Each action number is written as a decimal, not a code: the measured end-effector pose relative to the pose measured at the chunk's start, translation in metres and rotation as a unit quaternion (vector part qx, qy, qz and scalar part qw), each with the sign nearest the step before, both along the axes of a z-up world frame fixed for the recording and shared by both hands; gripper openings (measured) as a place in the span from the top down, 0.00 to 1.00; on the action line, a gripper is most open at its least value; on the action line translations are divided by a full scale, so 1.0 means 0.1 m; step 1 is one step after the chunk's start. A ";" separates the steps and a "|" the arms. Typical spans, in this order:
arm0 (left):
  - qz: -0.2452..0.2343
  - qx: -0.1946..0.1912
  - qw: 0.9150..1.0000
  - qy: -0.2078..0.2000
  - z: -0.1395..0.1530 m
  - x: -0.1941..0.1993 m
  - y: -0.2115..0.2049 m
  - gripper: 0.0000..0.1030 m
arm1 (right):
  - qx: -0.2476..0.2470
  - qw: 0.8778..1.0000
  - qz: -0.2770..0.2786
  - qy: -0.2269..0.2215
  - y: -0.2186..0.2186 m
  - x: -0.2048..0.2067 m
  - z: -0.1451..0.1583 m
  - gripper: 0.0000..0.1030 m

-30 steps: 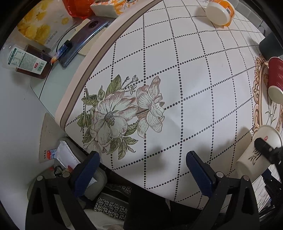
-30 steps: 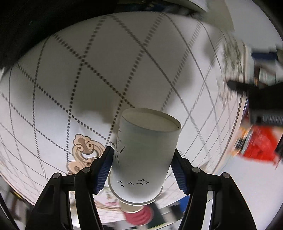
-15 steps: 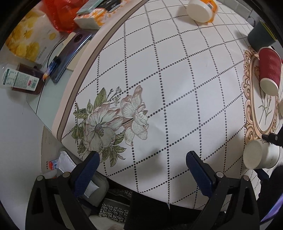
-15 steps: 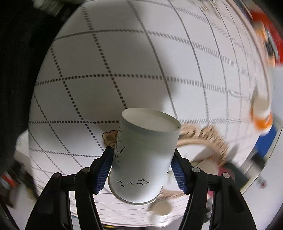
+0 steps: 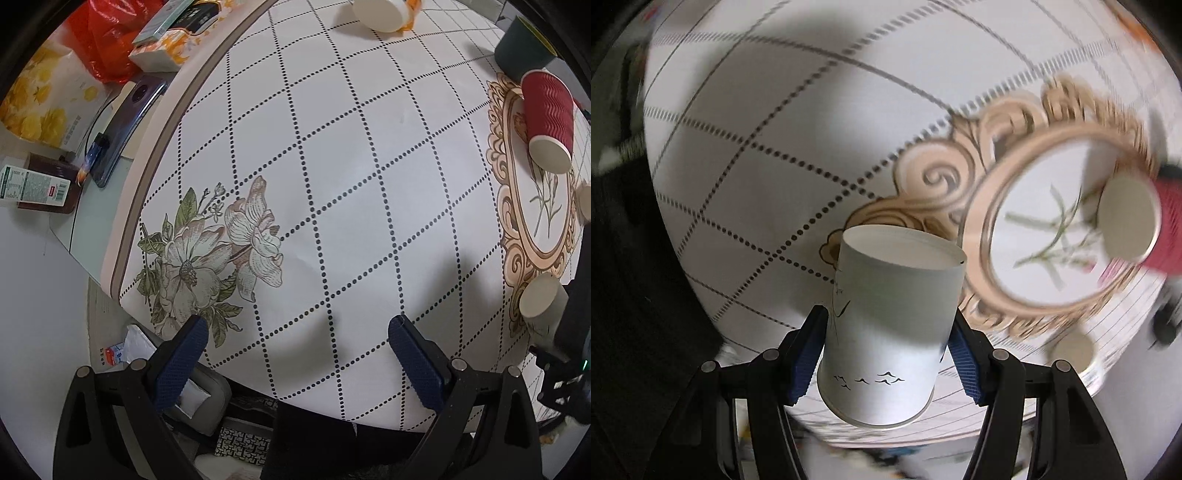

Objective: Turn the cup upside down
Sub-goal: 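Carry the inverted white cup with the right gripper back over the tablecloth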

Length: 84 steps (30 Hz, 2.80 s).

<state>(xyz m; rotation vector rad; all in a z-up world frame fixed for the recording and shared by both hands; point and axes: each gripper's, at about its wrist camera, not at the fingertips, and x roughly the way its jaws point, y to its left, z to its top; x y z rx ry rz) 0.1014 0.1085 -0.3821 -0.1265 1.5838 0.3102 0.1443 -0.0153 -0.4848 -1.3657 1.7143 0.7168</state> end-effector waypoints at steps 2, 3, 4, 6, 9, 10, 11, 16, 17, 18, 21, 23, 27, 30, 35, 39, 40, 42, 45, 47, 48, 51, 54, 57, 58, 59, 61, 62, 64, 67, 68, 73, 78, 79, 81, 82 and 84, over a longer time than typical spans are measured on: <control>-0.004 0.001 1.000 0.001 0.01 0.00 -0.02 0.03 | 0.000 0.999 -0.044 0.005 -0.04 0.11 -0.01 0.36; -0.005 0.002 1.000 0.001 0.01 0.00 -0.04 0.03 | -0.001 0.998 -0.063 0.007 -0.05 0.18 -0.01 0.36; -0.006 0.002 1.000 0.001 0.01 -0.01 -0.05 0.03 | 0.000 0.997 -0.079 0.007 -0.06 0.28 -0.01 0.36; -0.008 0.003 1.000 0.002 0.01 -0.02 -0.08 0.03 | 0.002 0.994 -0.108 0.005 -0.04 0.43 -0.01 0.36; -0.009 0.005 1.000 0.005 -0.01 -0.05 -0.06 0.03 | 0.001 0.991 -0.133 0.002 -0.01 0.63 -0.04 0.34; -0.009 0.005 1.000 0.005 -0.02 -0.06 -0.06 0.03 | -0.002 0.991 -0.133 -0.005 -0.02 0.67 -0.04 0.32; -0.009 0.004 1.000 0.006 -0.02 -0.06 -0.05 0.03 | -0.004 0.991 -0.132 -0.010 -0.01 0.69 -0.06 0.28; -0.014 0.006 1.000 0.010 -0.04 -0.09 -0.08 0.03 | 0.011 0.990 -0.139 -0.030 0.07 0.91 -0.03 0.27; -0.016 0.006 1.000 0.010 -0.04 -0.10 -0.07 0.03 | 0.015 0.990 -0.139 -0.037 0.19 0.96 -0.01 0.27; -0.018 0.007 1.000 0.011 -0.04 -0.10 -0.09 0.03 | 0.019 0.989 -0.139 -0.045 0.25 1.04 0.00 0.27; -0.024 0.008 1.000 0.012 -0.04 -0.10 -0.13 0.03 | 0.040 0.987 -0.142 -0.065 0.32 1.17 0.06 0.35; -0.028 0.010 0.999 0.012 -0.04 -0.10 -0.16 0.03 | 0.056 0.985 -0.146 -0.077 0.21 1.13 0.19 0.40; -0.038 0.011 0.999 0.011 -0.02 -0.08 -0.22 0.03 | 0.102 0.976 -0.156 -0.112 0.23 1.17 0.42 0.40; -0.044 0.010 0.999 0.011 -0.01 -0.06 -0.27 0.03 | 0.149 0.962 -0.186 -0.132 0.19 1.19 0.59 0.40; -0.051 0.008 0.999 0.013 -0.02 -0.02 -0.35 0.03 | 0.256 0.916 -0.254 -0.175 0.01 1.23 0.86 0.40; -0.056 0.007 0.998 0.018 -0.04 0.01 -0.43 0.03 | 0.334 0.868 -0.290 -0.226 -0.17 1.18 0.96 0.40; -0.058 0.002 0.998 0.015 -0.05 0.02 -0.45 0.03 | 0.348 0.857 -0.295 -0.238 -0.22 1.14 0.95 0.40; -0.062 0.003 0.998 0.018 -0.06 0.03 -0.48 0.03 | 0.379 0.835 -0.303 -0.260 -0.33 1.11 0.93 0.40; -0.068 0.004 0.997 0.021 -0.07 0.04 -0.54 0.03 | 0.396 0.818 -0.312 -0.277 -0.41 1.00 0.79 0.40; -0.071 0.005 0.997 0.022 -0.07 0.05 -0.57 0.03 | 0.397 0.814 -0.321 -0.277 -0.48 1.01 0.77 0.40; -0.072 0.005 0.997 0.022 -0.07 0.05 -0.59 0.03 | 0.395 0.814 -0.325 -0.277 -0.52 0.98 0.77 0.40; -0.076 0.007 0.997 0.024 -0.08 0.06 -0.66 0.03 | 0.391 0.813 -0.331 -0.276 -0.64 0.84 0.77 0.40; -0.079 0.008 0.997 0.024 -0.08 0.09 -0.72 0.03 | 0.384 0.813 -0.343 -0.272 -0.73 0.81 0.69 0.40; -0.082 0.010 0.996 0.024 -0.07 0.12 -0.76 0.03 | 0.374 0.815 -0.352 -0.268 -0.79 0.81 0.67 0.40; -0.082 0.009 0.996 0.025 -0.07 0.12 -0.77 0.03 | 0.368 0.818 -0.354 -0.267 -0.79 0.82 0.68 0.40; -0.083 0.009 0.996 0.024 -0.06 0.12 -0.77 0.03 | 0.368 0.817 -0.361 -0.259 -0.81 0.84 0.69 0.40; -0.086 0.011 0.996 0.025 -0.06 0.13 -0.80 0.03 | 0.379 0.805 -0.389 -0.240 -0.87 0.89 0.76 0.40; -0.087 0.010 0.996 0.025 -0.06 0.14 -0.81 0.03 | 0.374 0.806 -0.396 -0.230 -0.89 0.92 0.76 0.40; -0.087 0.008 0.996 0.023 -0.04 0.15 -0.82 0.03 | 0.318 0.825 -0.428 -0.189 -0.90 1.02 0.66 0.40; -0.088 0.009 0.996 0.020 -0.02 0.16 -0.85 0.03 | 0.313 0.792 -0.514 -0.103 -1.05 1.13 0.62 0.40; -0.087 0.008 0.996 0.019 -0.01 0.16 -0.86 0.03 | 0.298 0.787 -0.533 -0.084 -1.09 1.15 0.59 0.40; -0.085 0.005 0.996 0.013 0.01 0.17 -0.86 0.03 | 0.266 0.727 -0.633 0.015 -1.29 1.25 0.48 0.40; -0.083 0.005 0.996 0.013 0.02 0.17 -0.85 0.03 | 0.400 0.727 -0.544 -0.122 -1.17 1.39 0.85 0.40; -0.083 0.009 0.996 0.014 0.01 0.16 -0.86 0.03 | 0.428 0.720 -0.526 -0.149 -1.15 1.39 0.92 0.40; -0.083 0.010 0.996 0.019 -0.01 0.14 -0.85 0.03 | 0.462 0.712 -0.482 -0.218 -1.06 1.37 0.99 0.40; -0.083 0.011 0.996 0.021 -0.02 0.14 -0.85 0.03 | 0.469 0.708 -0.472 -0.237 -1.05 1.40 1.01 0.40; -0.084 0.015 0.996 0.027 -0.06 0.11 -0.84 0.03 | 0.474 0.705 -0.448 -0.279 -0.98 1.35 0.96 0.40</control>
